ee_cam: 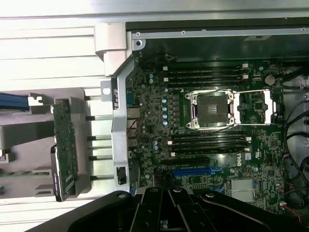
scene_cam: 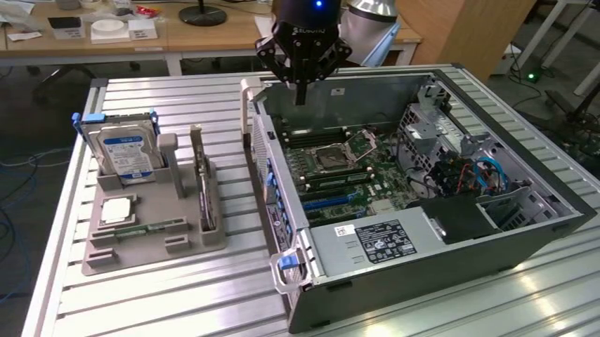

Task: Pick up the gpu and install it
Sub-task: 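Reach for the gpu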

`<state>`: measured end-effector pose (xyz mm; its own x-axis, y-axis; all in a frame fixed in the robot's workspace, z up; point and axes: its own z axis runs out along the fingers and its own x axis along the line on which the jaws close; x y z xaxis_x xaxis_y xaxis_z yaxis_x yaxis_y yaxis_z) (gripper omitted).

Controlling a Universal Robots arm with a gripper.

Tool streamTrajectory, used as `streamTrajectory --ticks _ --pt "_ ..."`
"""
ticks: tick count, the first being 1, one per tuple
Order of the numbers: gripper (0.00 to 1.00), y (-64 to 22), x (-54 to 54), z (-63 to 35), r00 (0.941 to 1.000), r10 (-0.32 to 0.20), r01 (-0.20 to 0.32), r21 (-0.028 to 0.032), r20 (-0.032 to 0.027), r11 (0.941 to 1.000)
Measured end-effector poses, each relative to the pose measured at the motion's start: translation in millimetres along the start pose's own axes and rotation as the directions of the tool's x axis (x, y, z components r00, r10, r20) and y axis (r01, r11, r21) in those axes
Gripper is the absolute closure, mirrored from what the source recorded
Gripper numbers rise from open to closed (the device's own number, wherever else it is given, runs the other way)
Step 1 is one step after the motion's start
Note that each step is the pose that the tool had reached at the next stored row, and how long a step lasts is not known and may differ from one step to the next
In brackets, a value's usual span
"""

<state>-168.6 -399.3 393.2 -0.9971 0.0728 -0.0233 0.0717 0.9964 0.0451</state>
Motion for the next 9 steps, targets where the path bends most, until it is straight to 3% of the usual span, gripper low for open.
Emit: streamTrajectory --ticks 9 --pt "0.89 -0.4 4.6 -0.1 1.0000 0.000 0.000 0.0000 0.0000 1.0000"
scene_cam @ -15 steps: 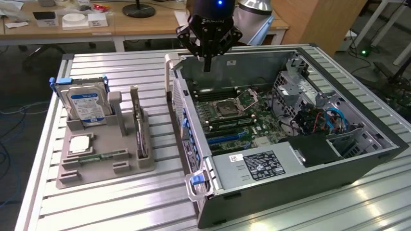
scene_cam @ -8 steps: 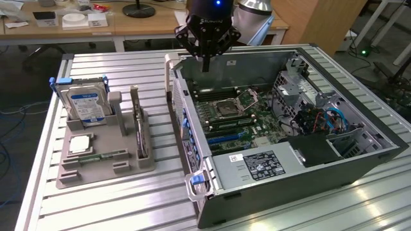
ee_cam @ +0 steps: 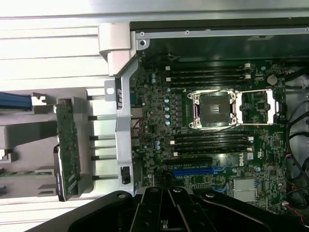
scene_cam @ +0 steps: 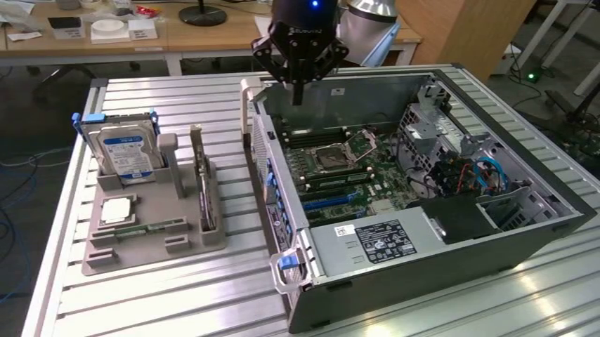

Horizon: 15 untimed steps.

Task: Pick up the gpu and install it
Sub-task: 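Reach for the gpu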

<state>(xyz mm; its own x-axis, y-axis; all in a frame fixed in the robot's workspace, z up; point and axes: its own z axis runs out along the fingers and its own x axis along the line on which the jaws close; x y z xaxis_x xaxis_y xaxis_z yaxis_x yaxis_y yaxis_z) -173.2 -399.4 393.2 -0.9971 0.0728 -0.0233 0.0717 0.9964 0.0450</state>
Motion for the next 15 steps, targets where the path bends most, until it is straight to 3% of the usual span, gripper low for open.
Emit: streamTrajectory --ticks 15 --pt "0.89 -0.8 10.1 -0.3 1.0000 0.000 0.000 0.0000 0.0000 1.0000"
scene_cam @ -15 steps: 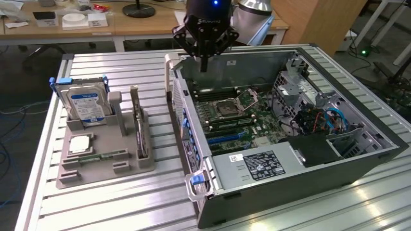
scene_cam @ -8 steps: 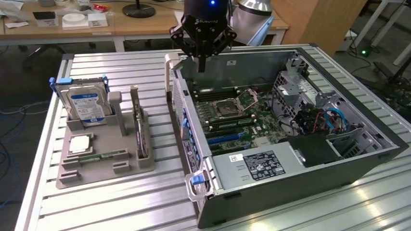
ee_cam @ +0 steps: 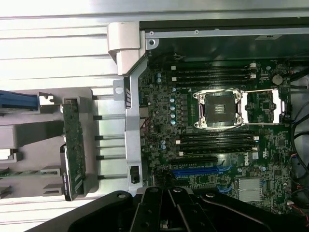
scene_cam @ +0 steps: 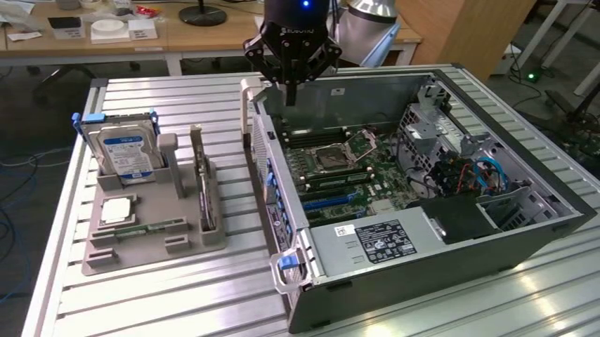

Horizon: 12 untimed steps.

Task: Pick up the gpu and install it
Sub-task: 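Reach for the gpu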

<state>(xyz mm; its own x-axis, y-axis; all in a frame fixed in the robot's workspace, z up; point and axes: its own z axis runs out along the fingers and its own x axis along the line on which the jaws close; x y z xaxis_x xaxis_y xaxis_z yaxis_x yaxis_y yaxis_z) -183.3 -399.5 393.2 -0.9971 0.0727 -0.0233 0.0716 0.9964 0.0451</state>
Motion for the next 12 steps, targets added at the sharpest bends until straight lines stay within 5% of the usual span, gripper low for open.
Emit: streamTrajectory --ticks 12 --pt "0.89 -0.6 7.2 -0.2 1.0000 0.000 0.000 0.0000 0.0000 1.0000"
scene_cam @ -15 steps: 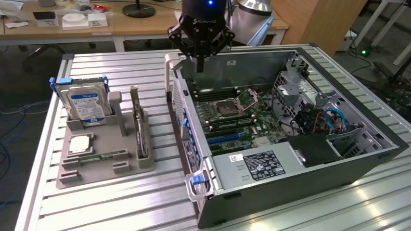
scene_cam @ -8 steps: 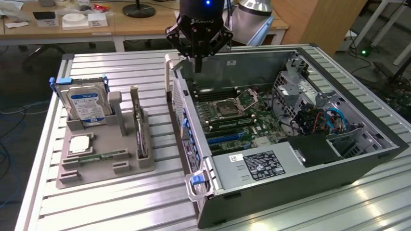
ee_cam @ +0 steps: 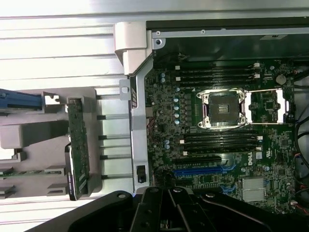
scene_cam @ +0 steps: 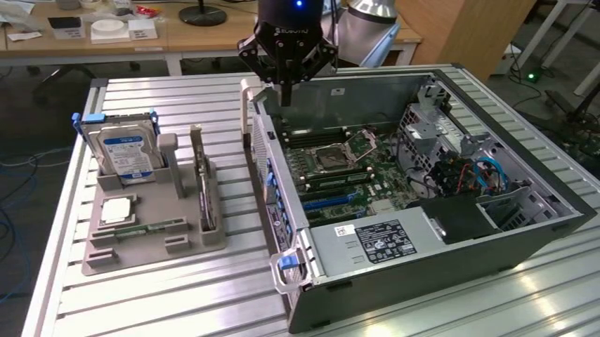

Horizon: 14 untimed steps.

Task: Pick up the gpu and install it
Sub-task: 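Reach for the gpu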

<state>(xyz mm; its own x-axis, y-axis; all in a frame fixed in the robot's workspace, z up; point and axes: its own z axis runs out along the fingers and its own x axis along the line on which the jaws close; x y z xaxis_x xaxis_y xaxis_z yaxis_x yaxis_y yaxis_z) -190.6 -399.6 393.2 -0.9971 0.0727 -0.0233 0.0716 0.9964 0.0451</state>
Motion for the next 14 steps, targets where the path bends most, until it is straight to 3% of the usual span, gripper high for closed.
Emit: streamTrajectory --ticks 14 --pt "0.89 -0.7 8.1 -0.2 1.0000 0.000 0.000 0.0000 0.0000 1.0000"
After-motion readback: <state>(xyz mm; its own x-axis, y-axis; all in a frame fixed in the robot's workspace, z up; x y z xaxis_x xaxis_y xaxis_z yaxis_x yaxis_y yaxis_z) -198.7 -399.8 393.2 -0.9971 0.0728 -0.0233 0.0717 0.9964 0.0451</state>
